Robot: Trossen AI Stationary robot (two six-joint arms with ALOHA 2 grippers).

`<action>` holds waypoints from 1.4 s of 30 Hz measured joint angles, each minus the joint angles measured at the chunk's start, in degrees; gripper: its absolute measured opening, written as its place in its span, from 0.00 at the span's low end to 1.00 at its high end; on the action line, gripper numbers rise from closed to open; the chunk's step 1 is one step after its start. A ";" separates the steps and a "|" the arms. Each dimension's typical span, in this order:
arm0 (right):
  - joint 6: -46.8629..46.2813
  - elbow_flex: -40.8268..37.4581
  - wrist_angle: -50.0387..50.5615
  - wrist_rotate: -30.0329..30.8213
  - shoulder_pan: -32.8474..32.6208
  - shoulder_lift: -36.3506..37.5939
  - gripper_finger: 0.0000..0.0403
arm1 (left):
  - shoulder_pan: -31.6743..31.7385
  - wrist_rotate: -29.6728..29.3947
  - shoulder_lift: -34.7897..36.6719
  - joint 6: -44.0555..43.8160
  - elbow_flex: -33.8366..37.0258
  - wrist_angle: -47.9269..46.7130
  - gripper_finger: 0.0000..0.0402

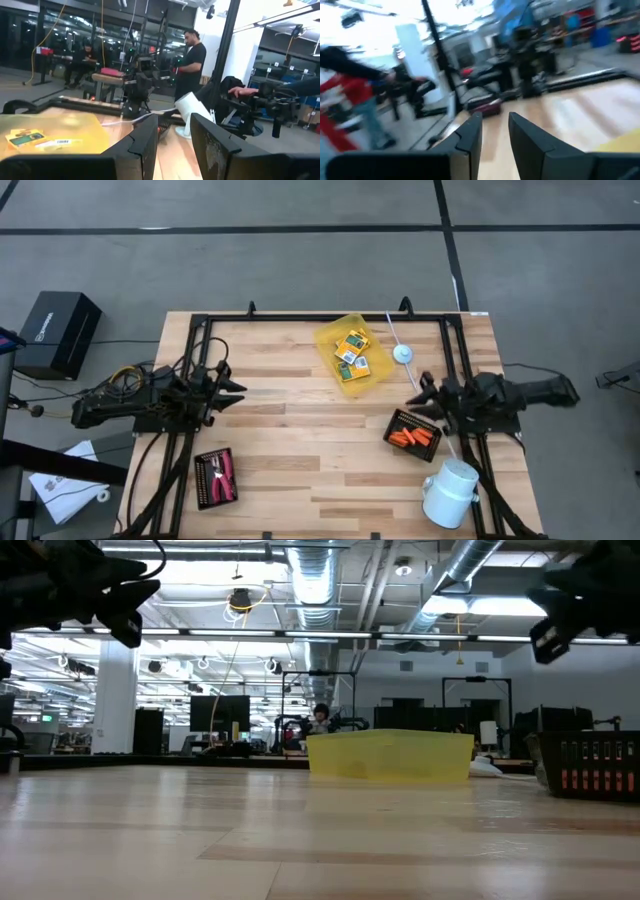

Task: Pick & Place School Supplies
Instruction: Return to Home Position

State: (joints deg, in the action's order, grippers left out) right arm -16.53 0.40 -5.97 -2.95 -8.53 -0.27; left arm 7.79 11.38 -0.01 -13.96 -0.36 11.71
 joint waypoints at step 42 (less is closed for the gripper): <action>0.00 -0.09 0.38 0.16 13.44 -0.07 0.22 | 0.00 -0.15 -5.27 0.00 0.00 0.37 0.28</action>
State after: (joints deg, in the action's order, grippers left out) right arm -16.53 0.32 -5.58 -2.79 4.91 -0.34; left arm 7.79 11.22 -5.28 -13.96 -0.36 12.08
